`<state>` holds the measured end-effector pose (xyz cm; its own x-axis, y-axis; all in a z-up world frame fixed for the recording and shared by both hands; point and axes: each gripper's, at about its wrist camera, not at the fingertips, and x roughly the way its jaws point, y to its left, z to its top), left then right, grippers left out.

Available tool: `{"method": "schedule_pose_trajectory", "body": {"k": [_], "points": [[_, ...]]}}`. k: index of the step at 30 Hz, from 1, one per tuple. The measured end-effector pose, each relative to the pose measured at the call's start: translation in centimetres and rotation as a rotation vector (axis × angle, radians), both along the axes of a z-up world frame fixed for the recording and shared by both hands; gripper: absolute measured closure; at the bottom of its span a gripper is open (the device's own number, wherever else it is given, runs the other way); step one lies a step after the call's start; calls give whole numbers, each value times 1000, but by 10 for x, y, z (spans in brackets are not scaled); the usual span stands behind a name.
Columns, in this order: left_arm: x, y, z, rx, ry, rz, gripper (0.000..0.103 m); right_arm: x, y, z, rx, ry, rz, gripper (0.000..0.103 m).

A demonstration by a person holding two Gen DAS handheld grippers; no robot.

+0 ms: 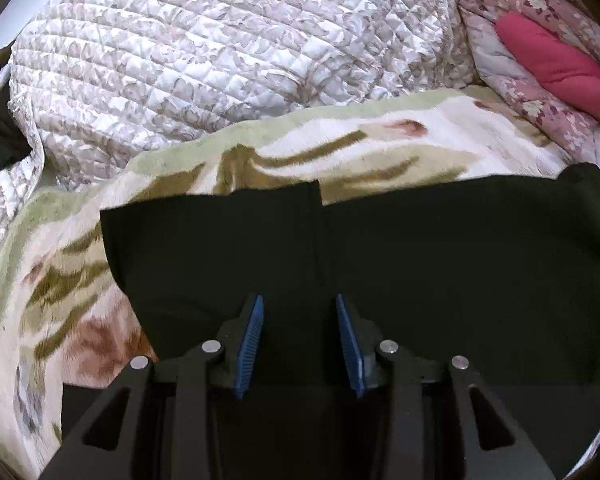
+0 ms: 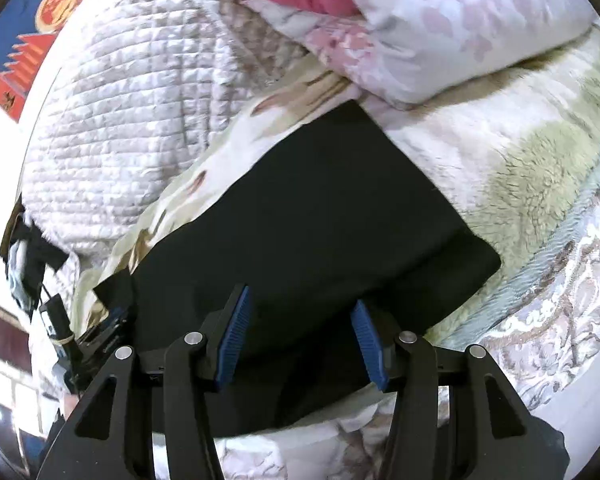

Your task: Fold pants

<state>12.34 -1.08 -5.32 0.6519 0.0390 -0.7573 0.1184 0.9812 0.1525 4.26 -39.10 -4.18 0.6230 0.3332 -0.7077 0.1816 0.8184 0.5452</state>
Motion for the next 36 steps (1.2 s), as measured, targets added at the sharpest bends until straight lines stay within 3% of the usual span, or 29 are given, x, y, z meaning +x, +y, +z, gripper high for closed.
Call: {"method": "schedule_pose_trajectory", "body": {"k": [4, 6, 7, 8, 9, 11, 14, 19, 22, 26, 29, 32, 35, 36], "points": [[15, 0, -2, 21, 7, 20, 62, 5, 0, -1, -10, 3, -15, 52], [20, -2, -2, 37, 7, 23, 68, 8, 0, -1, -15, 13, -25, 52], [22, -3, -1, 40, 3, 24, 74, 10, 0, -2, -14, 19, -31, 52], [24, -3, -1, 39, 2, 26, 91, 11, 0, -2, -22, 22, -40, 55], [24, -3, -1, 40, 4, 29, 98, 12, -1, -2, -34, 24, -45, 60], [22, -1, 4, 29, -11, 40, 99, 9, -6, -2, -40, 28, -68, 83], [5, 14, 23, -25, -69, 73, 99, 2, -13, 2, -16, 8, -86, 94], [-50, 72, 64, -176, -171, 216, 100, -8, -9, 19, -9, -41, -88, 98], [-88, 111, 72, -259, -198, 320, 100, -8, -7, 22, -27, -48, -80, 98], [-115, 149, 40, -284, -123, 431, 100, -4, -9, 13, -24, -22, -73, 98], [-122, 171, 16, -386, -45, 485, 100, -3, -11, 11, -3, -16, -62, 97], [-124, 181, 5, -486, -23, 492, 94, -1, -11, 11, 7, -13, -61, 95], [-124, 184, -3, -582, -4, 493, 54, 1, -10, 11, 8, -14, -57, 89], [-124, 186, -6, -610, -4, 502, 51, 1, -10, 11, 7, -11, -57, 89]]}}
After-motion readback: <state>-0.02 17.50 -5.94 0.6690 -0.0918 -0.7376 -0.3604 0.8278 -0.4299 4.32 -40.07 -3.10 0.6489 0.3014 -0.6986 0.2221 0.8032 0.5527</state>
